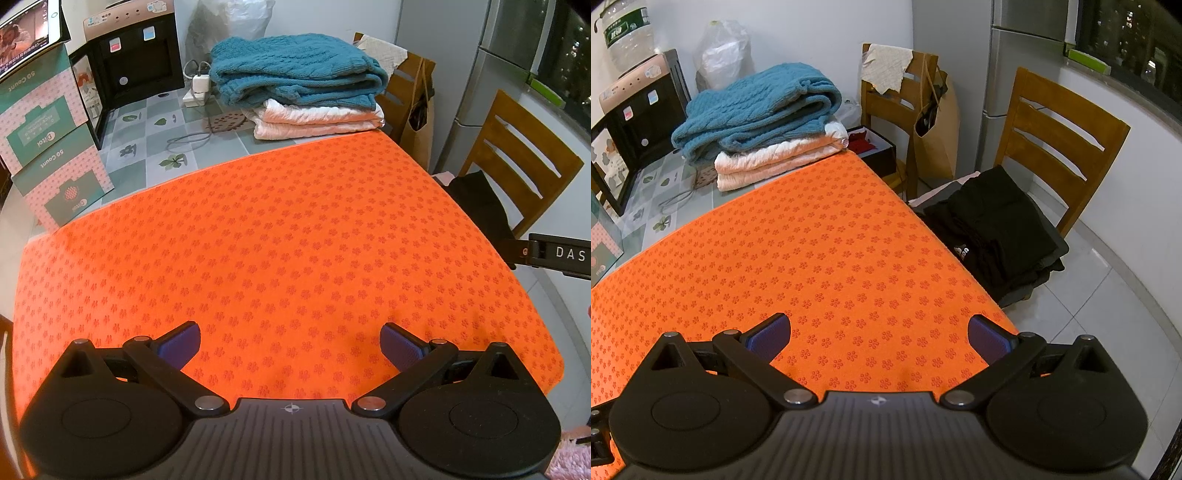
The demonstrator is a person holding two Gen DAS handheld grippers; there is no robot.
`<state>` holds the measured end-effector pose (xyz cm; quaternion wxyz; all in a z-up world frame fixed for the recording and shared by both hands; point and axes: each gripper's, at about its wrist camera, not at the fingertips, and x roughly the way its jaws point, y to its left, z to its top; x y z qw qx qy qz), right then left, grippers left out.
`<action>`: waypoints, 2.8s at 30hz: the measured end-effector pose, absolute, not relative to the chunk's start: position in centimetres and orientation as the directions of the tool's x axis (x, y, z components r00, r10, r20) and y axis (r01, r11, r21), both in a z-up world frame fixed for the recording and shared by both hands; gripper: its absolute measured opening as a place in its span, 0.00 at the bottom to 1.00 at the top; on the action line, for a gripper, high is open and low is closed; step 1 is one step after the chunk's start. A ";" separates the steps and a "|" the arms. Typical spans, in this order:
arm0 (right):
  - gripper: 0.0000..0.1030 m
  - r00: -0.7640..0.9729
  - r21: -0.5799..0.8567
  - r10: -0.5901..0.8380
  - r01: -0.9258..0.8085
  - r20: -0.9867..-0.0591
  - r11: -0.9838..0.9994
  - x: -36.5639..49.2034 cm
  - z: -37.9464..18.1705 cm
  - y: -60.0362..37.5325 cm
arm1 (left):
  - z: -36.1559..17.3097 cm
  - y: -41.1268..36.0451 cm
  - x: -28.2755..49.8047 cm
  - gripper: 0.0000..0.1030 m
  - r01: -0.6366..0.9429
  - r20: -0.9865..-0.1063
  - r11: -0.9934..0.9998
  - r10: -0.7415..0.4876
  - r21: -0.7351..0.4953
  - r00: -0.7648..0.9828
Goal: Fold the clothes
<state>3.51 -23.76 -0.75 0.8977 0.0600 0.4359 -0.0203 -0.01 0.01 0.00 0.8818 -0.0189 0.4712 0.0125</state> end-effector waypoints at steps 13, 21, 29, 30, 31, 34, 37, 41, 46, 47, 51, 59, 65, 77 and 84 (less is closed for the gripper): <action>1.00 0.619 0.090 0.015 0.090 -0.785 0.992 3.1 -0.5 -24.1 | -0.3 0.2 -0.3 1.00 -0.037 -0.830 0.999 0.010 -0.013 0.558; 1.00 0.619 0.091 0.012 0.097 -0.785 0.991 2.8 -0.3 -24.4 | -0.3 0.3 -0.5 1.00 -0.034 -0.831 0.999 0.006 -0.016 0.556; 1.00 0.620 0.086 0.005 0.102 -0.785 0.991 2.5 -0.2 -24.5 | -0.4 0.6 -0.6 1.00 -0.034 -0.836 0.999 -0.001 -0.023 0.548; 1.00 0.620 0.086 0.004 0.103 -0.785 0.991 2.5 -0.2 -24.5 | -0.4 0.6 -0.6 1.00 -0.035 -0.836 0.999 -0.001 -0.025 0.548; 1.00 0.619 0.085 0.003 0.103 -0.785 0.991 2.5 -0.1 -24.5 | -0.4 0.6 -0.6 1.00 -0.035 -0.836 0.999 -0.002 -0.026 0.549; 1.00 0.619 0.085 0.002 0.105 -0.786 0.991 2.4 -0.2 -24.6 | -0.4 0.7 -0.7 1.00 -0.036 -0.839 0.999 -0.005 -0.030 0.544; 1.00 0.620 0.085 0.000 0.108 -0.785 0.991 2.2 -0.2 -24.6 | -0.3 0.6 -0.7 1.00 -0.035 -0.840 0.999 -0.010 -0.034 0.542; 1.00 0.619 0.082 -0.007 0.114 -0.785 0.990 2.0 -0.2 -24.6 | -0.3 0.6 -0.7 1.00 -0.032 -0.835 0.999 -0.008 -0.030 0.550; 1.00 0.620 0.076 -0.016 0.122 -0.784 0.990 1.7 -0.1 -24.5 | -0.3 0.6 -0.8 1.00 -0.024 -0.835 0.999 -0.022 -0.042 0.551; 1.00 0.620 0.075 -0.018 0.124 -0.784 0.989 1.6 -0.1 -24.4 | -0.3 0.6 -0.8 1.00 -0.022 -0.834 0.999 -0.025 -0.044 0.551; 1.00 0.620 0.069 -0.029 0.133 -0.784 0.989 1.2 0.1 -24.4 | -0.2 0.7 -0.8 1.00 -0.015 -0.833 0.999 -0.035 -0.052 0.552; 1.00 0.622 0.056 -0.071 0.183 -0.780 0.982 0.6 0.3 -25.6 | -0.7 0.3 -0.1 1.00 0.015 -0.825 0.995 -0.091 -0.100 0.558; 1.00 0.621 0.118 -0.054 0.233 -0.782 0.965 2.7 -0.1 -29.8 | -1.2 -1.5 2.0 1.00 0.042 -0.834 0.996 -0.091 -0.081 0.544; 1.00 0.635 0.061 -0.054 0.157 -0.771 0.986 16.0 -6.7 -44.3 | -3.3 -9.7 11.3 1.00 0.034 -0.854 0.995 -0.097 -0.092 0.512; 0.96 0.616 0.064 0.012 0.063 -0.788 0.996 25.6 -14.4 -50.4 | -2.7 -13.7 15.6 1.00 0.015 -0.828 0.991 -0.118 -0.131 0.548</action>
